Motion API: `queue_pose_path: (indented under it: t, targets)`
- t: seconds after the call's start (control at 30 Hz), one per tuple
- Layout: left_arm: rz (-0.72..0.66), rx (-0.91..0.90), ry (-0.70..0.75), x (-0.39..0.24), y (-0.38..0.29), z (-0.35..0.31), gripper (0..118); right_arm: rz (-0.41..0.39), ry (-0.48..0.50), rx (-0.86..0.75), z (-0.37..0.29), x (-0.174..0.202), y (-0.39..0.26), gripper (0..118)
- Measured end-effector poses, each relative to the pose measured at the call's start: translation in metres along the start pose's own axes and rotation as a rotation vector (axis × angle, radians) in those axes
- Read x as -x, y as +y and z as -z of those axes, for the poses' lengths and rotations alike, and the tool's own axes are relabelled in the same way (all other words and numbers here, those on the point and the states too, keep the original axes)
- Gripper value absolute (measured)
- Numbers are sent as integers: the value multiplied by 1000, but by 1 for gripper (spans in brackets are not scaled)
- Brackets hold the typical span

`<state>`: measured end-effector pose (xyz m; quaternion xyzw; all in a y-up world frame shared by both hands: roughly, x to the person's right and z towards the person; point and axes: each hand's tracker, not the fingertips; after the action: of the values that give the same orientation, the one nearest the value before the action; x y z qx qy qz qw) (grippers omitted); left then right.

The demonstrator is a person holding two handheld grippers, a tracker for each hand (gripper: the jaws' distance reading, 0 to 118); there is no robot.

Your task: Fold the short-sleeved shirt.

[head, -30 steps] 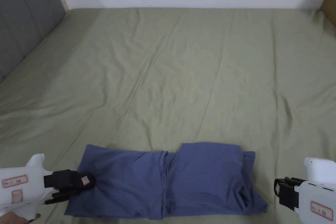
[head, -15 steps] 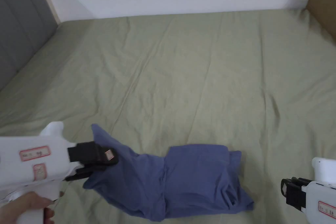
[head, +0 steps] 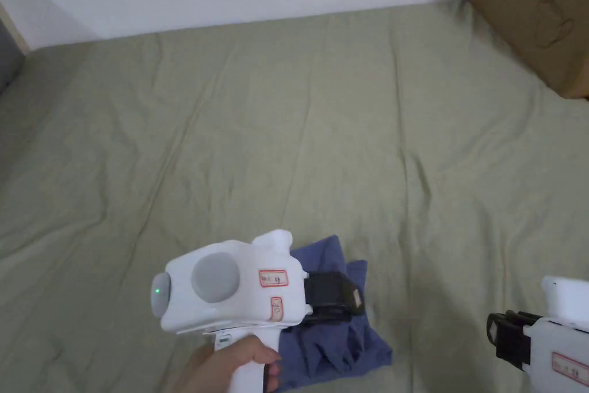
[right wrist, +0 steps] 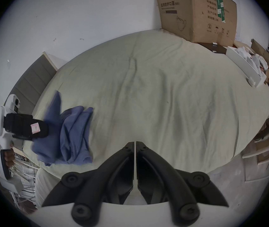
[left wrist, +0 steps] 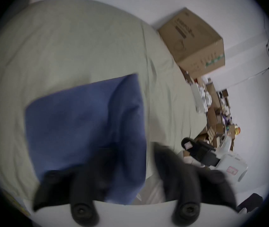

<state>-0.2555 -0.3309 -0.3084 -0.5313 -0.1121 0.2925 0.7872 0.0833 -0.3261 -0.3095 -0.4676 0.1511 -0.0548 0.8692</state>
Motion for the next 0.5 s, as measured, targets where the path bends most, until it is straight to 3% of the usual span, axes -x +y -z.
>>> queue_pose_path:
  t: [0.03, 0.07, 0.23, 0.3, 0.4, 0.5]
  targets:
    - [8, 29, 18, 0, -2, 5, 118, 10, -6, 5, 1, -3, -1, 3]
    - [14, 5, 12, 1, -4, 5, 116, 17, -8, 6, 2, -5, -1, 3]
    - [64, -71, 57, 6, -2, -32, 83, 19, -10, 13, 4, -6, 0, 3]
    - [41, -129, 106, 19, -2, -50, 78, 17, -4, 9, 5, -5, 0, 3]
    - [-3, -146, 169, 39, -2, -57, 0, 19, 13, 3, 7, -2, 2, 3]
    - [1, -138, 178, 55, 0, -48, 0, 7, 22, 2, 9, 2, 2, 3]
